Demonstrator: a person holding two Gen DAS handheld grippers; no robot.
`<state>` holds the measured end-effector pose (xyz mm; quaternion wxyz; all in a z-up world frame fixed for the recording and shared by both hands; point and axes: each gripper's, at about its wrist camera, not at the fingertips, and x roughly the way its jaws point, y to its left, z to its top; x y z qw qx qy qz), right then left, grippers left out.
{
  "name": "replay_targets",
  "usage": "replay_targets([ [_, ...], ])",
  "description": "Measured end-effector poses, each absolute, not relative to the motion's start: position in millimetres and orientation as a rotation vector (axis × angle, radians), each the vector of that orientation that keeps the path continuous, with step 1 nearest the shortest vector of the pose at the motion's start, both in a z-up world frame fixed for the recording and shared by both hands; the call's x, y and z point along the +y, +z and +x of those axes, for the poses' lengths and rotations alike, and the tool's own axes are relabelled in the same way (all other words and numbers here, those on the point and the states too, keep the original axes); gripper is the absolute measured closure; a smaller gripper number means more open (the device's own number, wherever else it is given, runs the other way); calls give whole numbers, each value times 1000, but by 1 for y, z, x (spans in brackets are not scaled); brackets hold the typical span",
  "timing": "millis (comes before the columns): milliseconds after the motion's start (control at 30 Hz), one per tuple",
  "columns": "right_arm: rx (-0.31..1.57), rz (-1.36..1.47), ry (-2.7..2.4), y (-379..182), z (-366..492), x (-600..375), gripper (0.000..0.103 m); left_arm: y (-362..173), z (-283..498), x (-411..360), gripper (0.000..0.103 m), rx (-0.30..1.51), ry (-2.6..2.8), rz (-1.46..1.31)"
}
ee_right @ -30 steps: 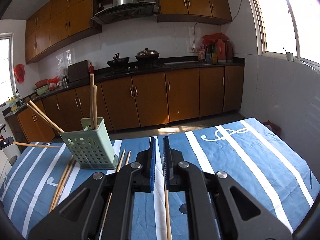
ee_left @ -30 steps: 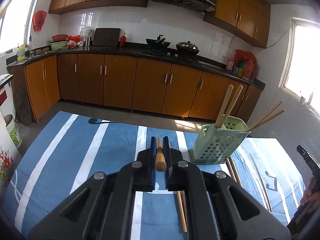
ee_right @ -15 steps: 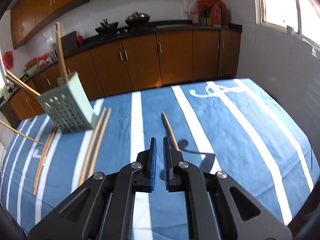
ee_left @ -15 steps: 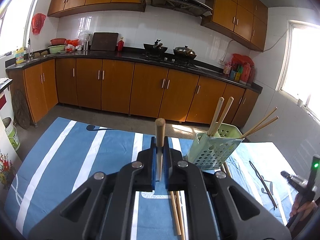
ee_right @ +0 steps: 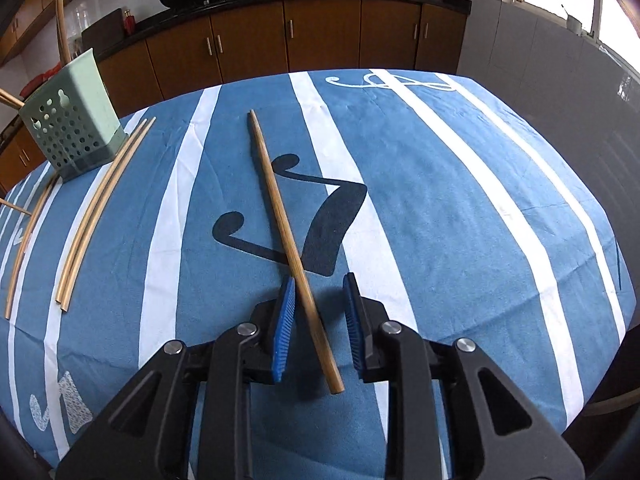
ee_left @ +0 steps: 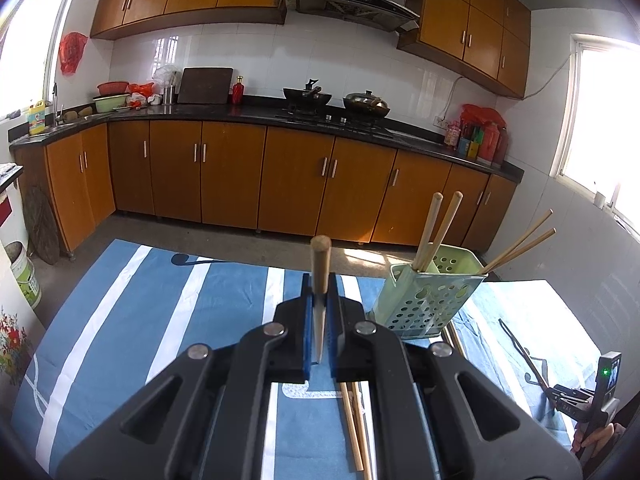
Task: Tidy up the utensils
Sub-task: 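Lift both held chopsticks upright and carry them above the green holder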
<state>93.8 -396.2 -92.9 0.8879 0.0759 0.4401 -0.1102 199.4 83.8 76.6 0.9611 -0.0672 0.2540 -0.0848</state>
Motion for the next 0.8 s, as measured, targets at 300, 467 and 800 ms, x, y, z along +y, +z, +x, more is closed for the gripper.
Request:
replay_targets([
  [300, 905, 149, -121, -92, 136, -361, 96, 78, 200, 85, 96, 518, -158, -147],
  [467, 905, 126, -92, -92, 136, -347, 95, 78, 199, 85, 96, 518, -156, -152],
  [800, 805, 135, -110, -61, 114, -358, 96, 79, 200, 85, 96, 519, -152, -155],
])
